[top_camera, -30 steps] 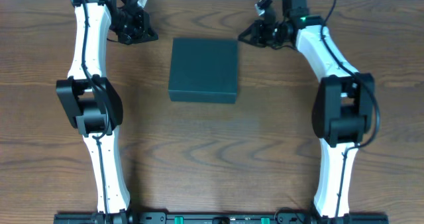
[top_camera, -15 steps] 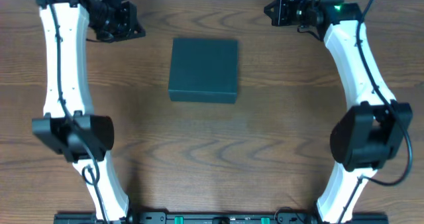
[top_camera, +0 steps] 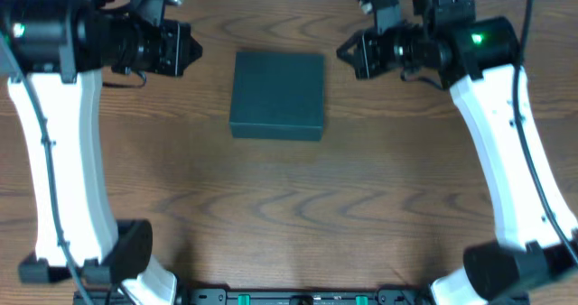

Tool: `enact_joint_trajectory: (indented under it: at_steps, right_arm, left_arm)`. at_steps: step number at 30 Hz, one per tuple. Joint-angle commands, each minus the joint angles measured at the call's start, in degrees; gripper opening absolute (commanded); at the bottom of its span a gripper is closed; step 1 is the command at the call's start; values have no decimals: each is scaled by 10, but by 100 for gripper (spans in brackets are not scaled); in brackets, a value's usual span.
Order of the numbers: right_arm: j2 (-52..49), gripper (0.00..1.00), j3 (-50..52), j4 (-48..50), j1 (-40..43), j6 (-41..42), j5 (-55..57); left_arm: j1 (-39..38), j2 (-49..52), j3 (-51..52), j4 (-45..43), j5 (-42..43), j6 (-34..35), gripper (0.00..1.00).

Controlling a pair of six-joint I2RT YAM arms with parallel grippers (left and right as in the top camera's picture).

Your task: Pack container

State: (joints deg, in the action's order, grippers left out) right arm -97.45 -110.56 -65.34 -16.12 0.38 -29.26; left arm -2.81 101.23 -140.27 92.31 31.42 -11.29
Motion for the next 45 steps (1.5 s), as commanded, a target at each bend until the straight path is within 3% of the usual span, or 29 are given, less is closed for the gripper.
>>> enact_joint_trajectory:
  at_steps: [1,6,9,13,19,26,33,37,38,39,40,41,45]
  right_arm:
    - [50,1,-2,-33,-17,-43,50]
    - [126,2,12,-98,-27,-89,55]
    - [196,2,64,-117,-27,-92,55]
    - [320,1,209,-88,-27,-83,55]
    - [546,2,464,-12,-27,-5,51]
    - [783,2,677,-13,-27,127,-19]
    - [893,2,752,-13,-27,180,-53]
    - [907,2,768,-14,-27,165,-50]
    - [907,17,772,-13,-27,163,-44]
    - [907,46,775,-13,-27,163,-34]
    - [907,92,776,-12,-27,163,-30]
    - [907,99,776,-12,-27,163,-22]
    - [907,99,776,-20,-27,165,-23]
  left_arm:
    - [-14,-51,14,45,-5,-12,6]
    - [-30,-137,103,36,2,-18,6]
    - [-36,-228,209,8,1,-25,6]
    - [-36,-360,372,-37,1,-30,6]
    - [-36,-579,634,-86,2,-37,6]
    - [-36,-808,903,-110,75,73,6]
    - [-36,-926,1009,-117,132,137,6]
    - [-36,-965,1034,-126,130,157,6]
    - [-36,-967,1037,-134,129,166,6]
    - [-36,-968,1039,-150,129,177,11]
    - [-36,-968,1039,-163,129,186,40]
    - [-36,-968,1039,-179,130,198,95]
    - [-36,-968,1039,-202,130,208,95]
